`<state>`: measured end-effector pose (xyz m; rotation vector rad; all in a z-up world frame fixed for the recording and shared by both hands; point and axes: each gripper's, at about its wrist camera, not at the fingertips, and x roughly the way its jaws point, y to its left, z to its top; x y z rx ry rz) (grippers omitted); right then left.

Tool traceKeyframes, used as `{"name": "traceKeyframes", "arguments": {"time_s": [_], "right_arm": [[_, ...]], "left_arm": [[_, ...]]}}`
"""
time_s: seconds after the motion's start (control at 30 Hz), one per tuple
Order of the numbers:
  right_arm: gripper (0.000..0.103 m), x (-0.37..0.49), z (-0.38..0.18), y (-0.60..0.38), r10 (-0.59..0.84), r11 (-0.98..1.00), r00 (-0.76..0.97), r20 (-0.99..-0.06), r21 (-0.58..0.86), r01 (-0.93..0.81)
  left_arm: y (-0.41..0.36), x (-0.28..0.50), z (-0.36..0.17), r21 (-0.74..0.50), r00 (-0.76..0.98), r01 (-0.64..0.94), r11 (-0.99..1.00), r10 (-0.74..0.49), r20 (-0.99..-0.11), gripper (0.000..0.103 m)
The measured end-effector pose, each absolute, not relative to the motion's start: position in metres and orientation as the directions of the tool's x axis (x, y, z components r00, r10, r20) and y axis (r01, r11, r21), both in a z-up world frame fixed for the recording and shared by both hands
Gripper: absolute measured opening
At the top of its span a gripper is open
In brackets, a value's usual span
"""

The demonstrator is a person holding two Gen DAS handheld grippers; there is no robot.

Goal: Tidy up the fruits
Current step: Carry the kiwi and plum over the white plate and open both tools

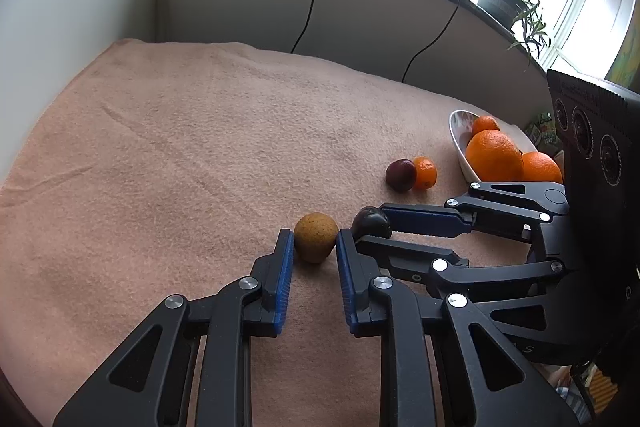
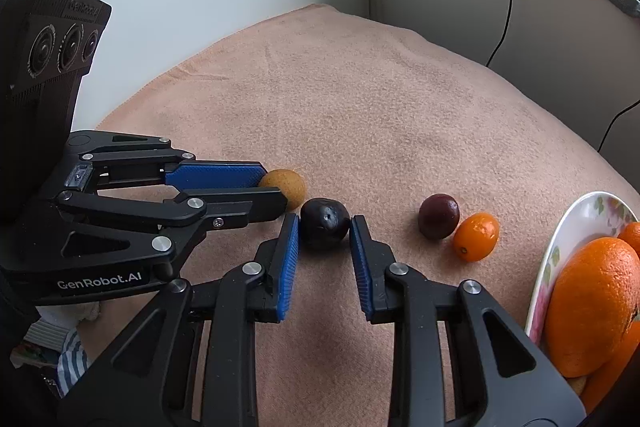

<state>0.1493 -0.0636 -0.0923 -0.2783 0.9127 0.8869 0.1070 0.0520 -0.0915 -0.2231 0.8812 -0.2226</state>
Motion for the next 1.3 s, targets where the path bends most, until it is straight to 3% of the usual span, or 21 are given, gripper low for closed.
{"name": "traceKeyframes", "arguments": {"time_s": [0.73,1.3], "right_arm": [[0.027,0.131,-0.032,-0.147,0.590,0.703,0.429,-0.684,0.173,-0.690],[0.027,0.136,-0.008,-0.231,0.526,0.801,0.555,-0.645,0.158,-0.577]], "left_arm": [[0.008,0.092,-0.053,-0.281,0.673,0.184,0.942,-0.329,-0.662,0.018],[-0.046,0.101,-0.039,-0.300,0.655,0.286,0.910,-0.414,-0.632,0.018]]}}
